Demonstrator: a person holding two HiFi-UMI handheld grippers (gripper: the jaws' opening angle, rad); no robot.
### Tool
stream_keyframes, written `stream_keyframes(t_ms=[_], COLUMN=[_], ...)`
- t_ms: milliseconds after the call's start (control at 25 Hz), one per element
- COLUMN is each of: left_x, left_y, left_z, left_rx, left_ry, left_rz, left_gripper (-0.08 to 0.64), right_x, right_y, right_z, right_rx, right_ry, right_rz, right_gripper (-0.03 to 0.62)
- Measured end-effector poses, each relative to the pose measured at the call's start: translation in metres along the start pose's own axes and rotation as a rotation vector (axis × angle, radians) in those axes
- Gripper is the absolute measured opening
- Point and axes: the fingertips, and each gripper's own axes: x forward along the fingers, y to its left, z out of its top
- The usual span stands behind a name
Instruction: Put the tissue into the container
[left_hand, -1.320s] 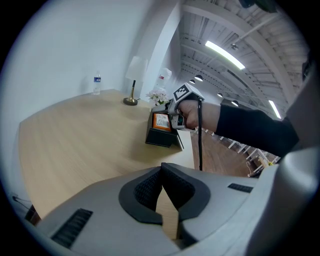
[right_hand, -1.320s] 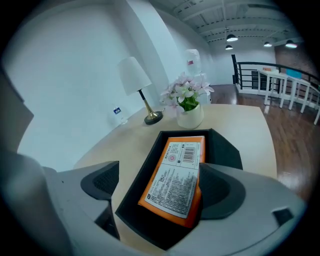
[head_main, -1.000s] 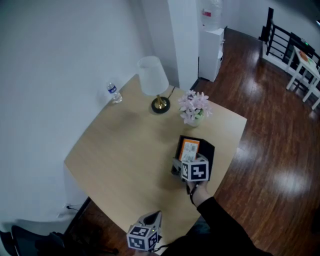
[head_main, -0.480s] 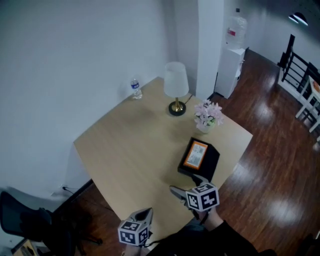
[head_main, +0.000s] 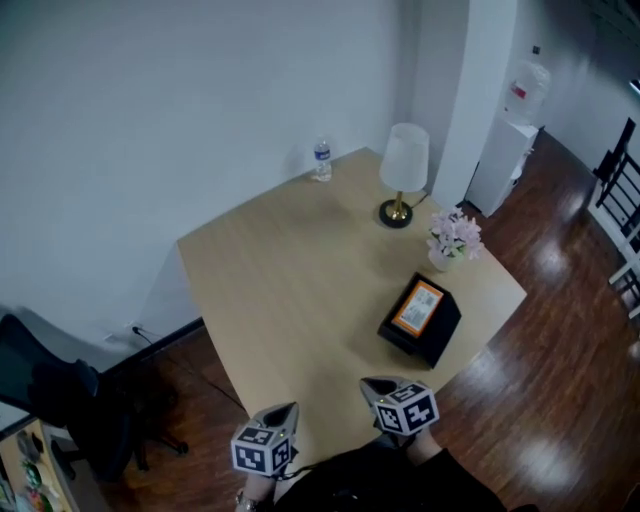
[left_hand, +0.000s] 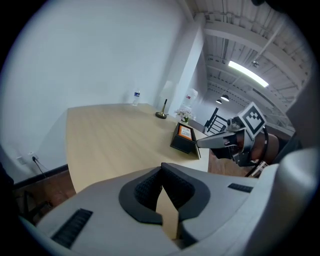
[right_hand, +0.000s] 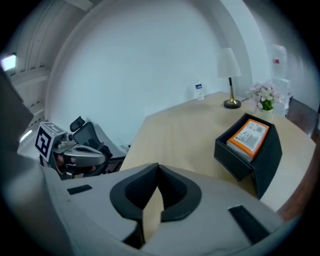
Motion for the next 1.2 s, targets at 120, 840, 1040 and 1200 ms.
stream_keyframes(t_ms=[120, 840, 1040, 1200], left_x=[-0.002, -0.002, -0.002, -0.002], left_y=[0.002, 0.001, 0.001, -0.001], left_z=[-0.003, -0.002, -0.003, -0.002], left_rx=[-0.016, -0.011, -0.011, -0.013], left_ry=[-0.006, -0.007, -0.004, -0.006], left_rz=[0.011, 0.017, 0.018, 0.020], left_gripper=[-0.003, -0.003, -0.003, -0.003], right_x=[0.005, 0.010, 0.009, 0.007], right_y=[0.006, 0.017, 0.019, 0.018], right_z=[-0.001, -0.001, 0.001, 0.001], right_rx=[-0.046, -0.094, -0.099, -0.102], right_ry=[0.019, 0.048, 0.043, 0.042], right_rz=[0.016, 0.060, 0.065, 0.073], right_gripper=[-0.014, -0.012, -0.012, -0.012])
